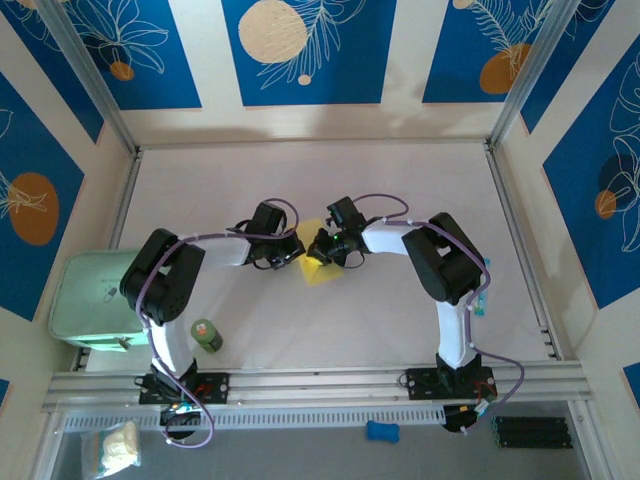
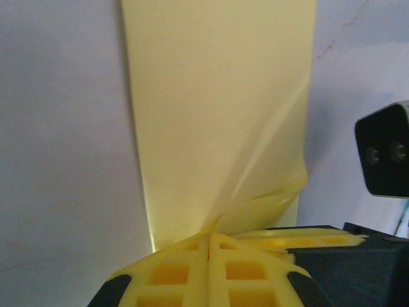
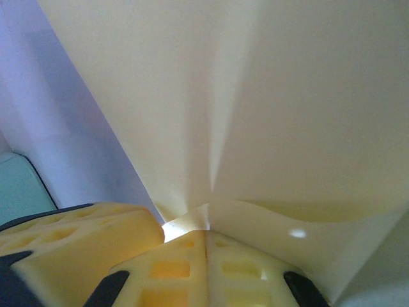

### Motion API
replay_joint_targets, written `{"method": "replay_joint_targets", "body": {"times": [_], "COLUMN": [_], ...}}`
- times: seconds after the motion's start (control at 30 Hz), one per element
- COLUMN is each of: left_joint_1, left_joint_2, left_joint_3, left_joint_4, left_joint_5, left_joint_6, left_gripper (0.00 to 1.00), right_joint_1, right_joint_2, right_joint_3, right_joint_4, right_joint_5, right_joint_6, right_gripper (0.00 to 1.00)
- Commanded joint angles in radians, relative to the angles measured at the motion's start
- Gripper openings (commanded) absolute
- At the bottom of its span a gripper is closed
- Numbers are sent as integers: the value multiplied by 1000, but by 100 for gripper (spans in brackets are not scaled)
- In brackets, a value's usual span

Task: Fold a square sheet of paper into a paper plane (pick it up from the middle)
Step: Fold the triangle a second time at the center of the table.

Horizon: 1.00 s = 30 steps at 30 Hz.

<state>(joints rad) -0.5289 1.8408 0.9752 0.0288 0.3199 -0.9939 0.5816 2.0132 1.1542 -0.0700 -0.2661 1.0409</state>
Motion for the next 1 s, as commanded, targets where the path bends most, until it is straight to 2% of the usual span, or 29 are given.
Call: {"method": "replay_joint_targets", "body": {"times": [0.0, 0.17, 0.7, 0.97], "left_joint_1": [-12, -13, -10, -10], "left_joint_2": [11, 33, 58, 79], "left_joint_3": [-6, -3, 9, 48], "left_joint_4": [-3, 23, -80, -161], "left_joint_5": [-1, 30, -25, -33], "left_joint_6": [6, -4, 52, 128], "left_gripper": [2, 2, 0, 0], "right_joint_1": [3, 4, -4, -9], "right_joint_2": [29, 29, -8, -56], "right_joint_3": [-13, -11, -7, 28], "right_joint_4": [-100, -102, -71, -95], "right_joint_5": [30, 31, -7, 29], "right_joint_6": [12, 10, 0, -113], "right_gripper": [0, 0, 0, 1]}}
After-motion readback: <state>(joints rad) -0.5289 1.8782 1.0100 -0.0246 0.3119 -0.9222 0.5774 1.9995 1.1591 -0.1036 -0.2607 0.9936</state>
